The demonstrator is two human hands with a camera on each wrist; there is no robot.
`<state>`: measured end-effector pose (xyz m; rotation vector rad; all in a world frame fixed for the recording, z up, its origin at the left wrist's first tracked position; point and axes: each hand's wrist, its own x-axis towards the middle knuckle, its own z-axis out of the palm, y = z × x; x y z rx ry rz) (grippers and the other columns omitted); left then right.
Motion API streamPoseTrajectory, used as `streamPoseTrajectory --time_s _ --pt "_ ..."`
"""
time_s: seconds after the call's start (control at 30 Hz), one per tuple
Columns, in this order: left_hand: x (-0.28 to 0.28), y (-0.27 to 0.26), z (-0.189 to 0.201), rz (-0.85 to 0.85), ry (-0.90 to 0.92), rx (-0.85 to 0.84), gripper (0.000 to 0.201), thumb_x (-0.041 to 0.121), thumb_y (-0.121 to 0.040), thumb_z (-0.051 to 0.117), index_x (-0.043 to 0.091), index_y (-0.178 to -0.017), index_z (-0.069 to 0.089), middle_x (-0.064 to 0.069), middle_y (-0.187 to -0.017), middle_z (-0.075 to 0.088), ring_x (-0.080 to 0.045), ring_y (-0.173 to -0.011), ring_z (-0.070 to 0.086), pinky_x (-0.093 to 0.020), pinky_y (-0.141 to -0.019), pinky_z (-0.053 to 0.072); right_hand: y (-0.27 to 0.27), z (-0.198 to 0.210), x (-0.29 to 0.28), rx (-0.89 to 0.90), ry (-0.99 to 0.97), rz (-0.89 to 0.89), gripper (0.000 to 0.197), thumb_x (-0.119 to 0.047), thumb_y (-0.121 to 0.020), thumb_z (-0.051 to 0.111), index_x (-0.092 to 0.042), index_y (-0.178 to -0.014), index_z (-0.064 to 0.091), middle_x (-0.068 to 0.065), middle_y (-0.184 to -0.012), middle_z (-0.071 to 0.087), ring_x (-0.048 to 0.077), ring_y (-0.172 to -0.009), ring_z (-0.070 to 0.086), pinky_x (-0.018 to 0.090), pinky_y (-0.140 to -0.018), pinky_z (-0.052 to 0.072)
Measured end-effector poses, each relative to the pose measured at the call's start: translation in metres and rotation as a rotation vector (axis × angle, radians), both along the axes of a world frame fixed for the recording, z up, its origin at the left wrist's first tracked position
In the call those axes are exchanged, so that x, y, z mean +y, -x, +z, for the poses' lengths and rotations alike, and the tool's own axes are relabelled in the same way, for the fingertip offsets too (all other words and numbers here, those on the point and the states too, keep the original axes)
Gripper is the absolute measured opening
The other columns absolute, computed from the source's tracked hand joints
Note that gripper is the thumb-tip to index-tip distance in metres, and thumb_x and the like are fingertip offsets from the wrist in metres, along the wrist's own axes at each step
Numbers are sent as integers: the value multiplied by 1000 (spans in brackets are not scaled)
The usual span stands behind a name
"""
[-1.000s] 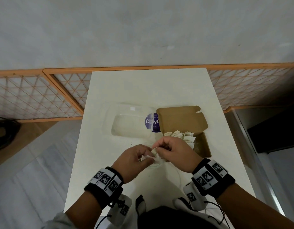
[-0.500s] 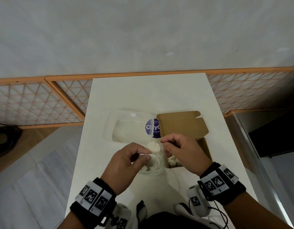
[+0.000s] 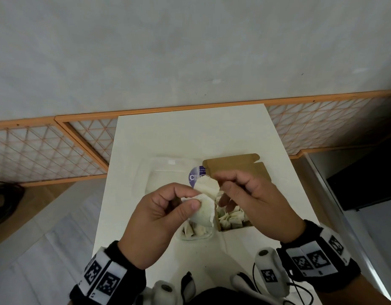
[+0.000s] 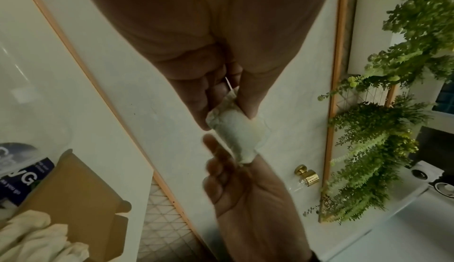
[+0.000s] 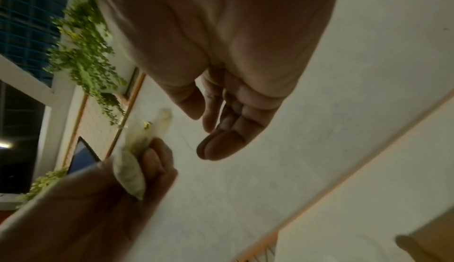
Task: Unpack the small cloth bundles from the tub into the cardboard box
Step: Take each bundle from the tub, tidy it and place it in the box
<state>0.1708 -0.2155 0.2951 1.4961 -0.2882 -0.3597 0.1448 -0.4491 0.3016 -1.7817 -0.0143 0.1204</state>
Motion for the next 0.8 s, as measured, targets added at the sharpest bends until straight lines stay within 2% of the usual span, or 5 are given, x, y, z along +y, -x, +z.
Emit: streamPoseTrajectory --time_s 0.2,0.33,0.53,0.7,0.8 --pt "-6 4 4 -36 40 39 19 33 -83 76 18 -95 78 -20 -94 76 -34 -88 68 -52 -87 56 2 16 -4 -190 32 80 55 4 -100 62 -26 -145 57 -2 -112 67 25 -86 65 31 -85 57" --pt "-9 7 7 -68 50 43 15 31 -84 75 20 -92 78 -16 -93 77 -30 -88 69 -45 -85 56 -1 18 -2 -252 101 135 36 0 -100 67 -19 -130 71 -2 -103 71 22 -88 66 25 -81 52" --pt "-8 10 13 -89 79 8 17 28 -86 74 14 -95 77 -19 -91 76 -38 -85 70 -41 -81 57 -5 18 0 -287 145 -36 14 -16 -100 67 -17 -106 80 -9 -90 75 11 -84 70 12 -74 50" --pt "-13 13 24 -78 110 -33 13 27 -85 76 17 -93 77 -16 -87 74 -39 -79 65 -40 -78 55 -3 12 0 -257 114 -58 22 -32 -97 62 -20 -107 78 -16 -95 75 10 -88 72 14 -77 52" --pt "-16 12 27 -28 94 -45 12 31 -83 78 21 -90 76 -26 -84 66 -51 -79 57 -50 -74 51 2 6 1 -271 171 -62 20 -30 -103 59 -22 -112 76 -18 -100 74 11 -95 72 14 -80 52"
